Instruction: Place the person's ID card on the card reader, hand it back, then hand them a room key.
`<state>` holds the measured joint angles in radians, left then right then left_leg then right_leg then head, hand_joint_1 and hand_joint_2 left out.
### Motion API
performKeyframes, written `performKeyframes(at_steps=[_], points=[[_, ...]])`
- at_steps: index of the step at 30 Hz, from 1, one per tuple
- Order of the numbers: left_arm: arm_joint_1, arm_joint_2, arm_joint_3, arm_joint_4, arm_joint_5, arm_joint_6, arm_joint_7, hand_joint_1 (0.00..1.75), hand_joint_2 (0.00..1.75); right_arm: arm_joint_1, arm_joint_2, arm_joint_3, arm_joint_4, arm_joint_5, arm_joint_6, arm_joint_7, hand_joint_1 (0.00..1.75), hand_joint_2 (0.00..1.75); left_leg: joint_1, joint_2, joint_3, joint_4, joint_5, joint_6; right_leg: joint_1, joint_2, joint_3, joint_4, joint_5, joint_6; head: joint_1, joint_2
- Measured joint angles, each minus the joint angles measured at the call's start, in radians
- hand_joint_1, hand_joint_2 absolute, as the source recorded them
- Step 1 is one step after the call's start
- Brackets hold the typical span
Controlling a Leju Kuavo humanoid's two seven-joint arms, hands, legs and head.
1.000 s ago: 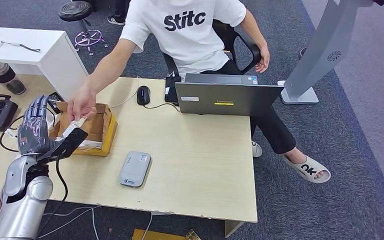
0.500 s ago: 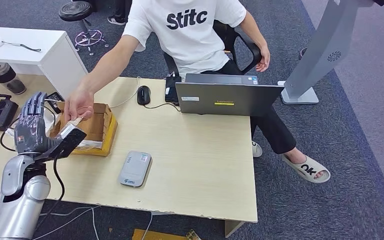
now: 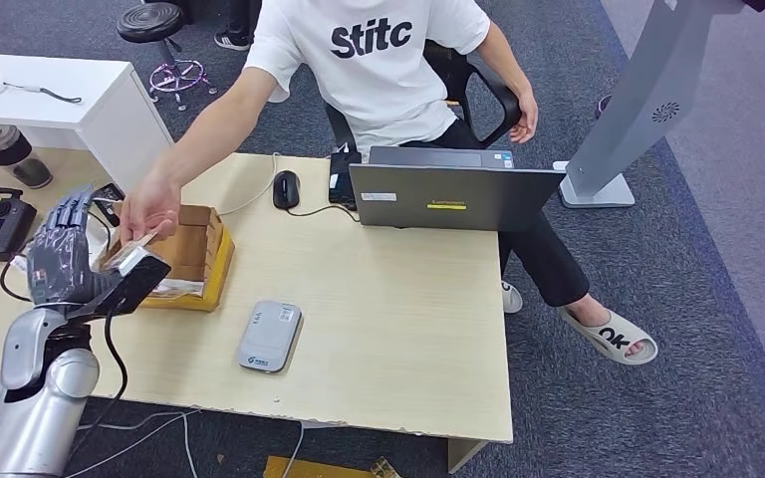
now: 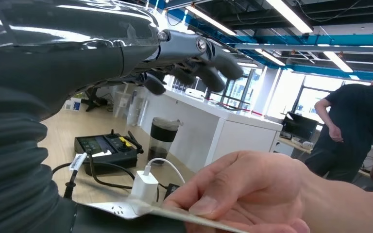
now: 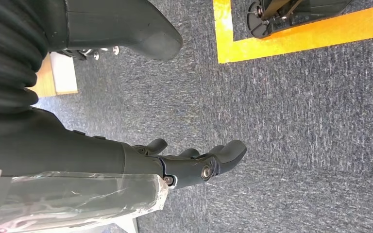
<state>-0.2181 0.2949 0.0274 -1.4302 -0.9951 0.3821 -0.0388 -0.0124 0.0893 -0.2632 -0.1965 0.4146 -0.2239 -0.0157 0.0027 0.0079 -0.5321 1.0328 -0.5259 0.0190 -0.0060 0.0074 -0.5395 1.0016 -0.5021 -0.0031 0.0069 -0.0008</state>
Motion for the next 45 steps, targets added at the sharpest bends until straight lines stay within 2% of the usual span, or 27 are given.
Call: performKeyframes(at_steps=[39, 42, 45], points=[[-0.01, 0.0, -0.019, 0.0, 0.015, -0.024, -0.004, 1.75, 1.75, -0.001, 0.0, 0.0, 0.0, 0.003, -0.007, 0.003, 0.0, 1.75, 0.0, 0.0, 0.0, 0.0, 0.0, 0.0, 0.0, 0.0, 0.0, 0.0, 0.0, 0.0, 0.0, 0.0], [-0.011, 0.0, -0.032, 0.0, 0.009, -0.064, -0.023, 1.75, 1.75, -0.001, 0.0, -0.001, 0.0, 0.004, -0.007, 0.004, 0.0, 1.75, 0.0, 0.0, 0.0, 0.0, 0.0, 0.0, 0.0, 0.0, 0.0, 0.0, 0.0, 0.0, 0.0, 0.0], [-0.01, -0.006, -0.088, 0.001, -0.028, -0.13, -0.023, 1.75, 1.75, -0.002, 0.0, -0.003, 0.0, 0.004, -0.006, 0.005, 0.0, 1.75, 0.0, -0.001, 0.0, 0.0, 0.0, 0.0, 0.0, -0.001, 0.0, 0.0, 0.0, 0.0, 0.0, 0.0]])
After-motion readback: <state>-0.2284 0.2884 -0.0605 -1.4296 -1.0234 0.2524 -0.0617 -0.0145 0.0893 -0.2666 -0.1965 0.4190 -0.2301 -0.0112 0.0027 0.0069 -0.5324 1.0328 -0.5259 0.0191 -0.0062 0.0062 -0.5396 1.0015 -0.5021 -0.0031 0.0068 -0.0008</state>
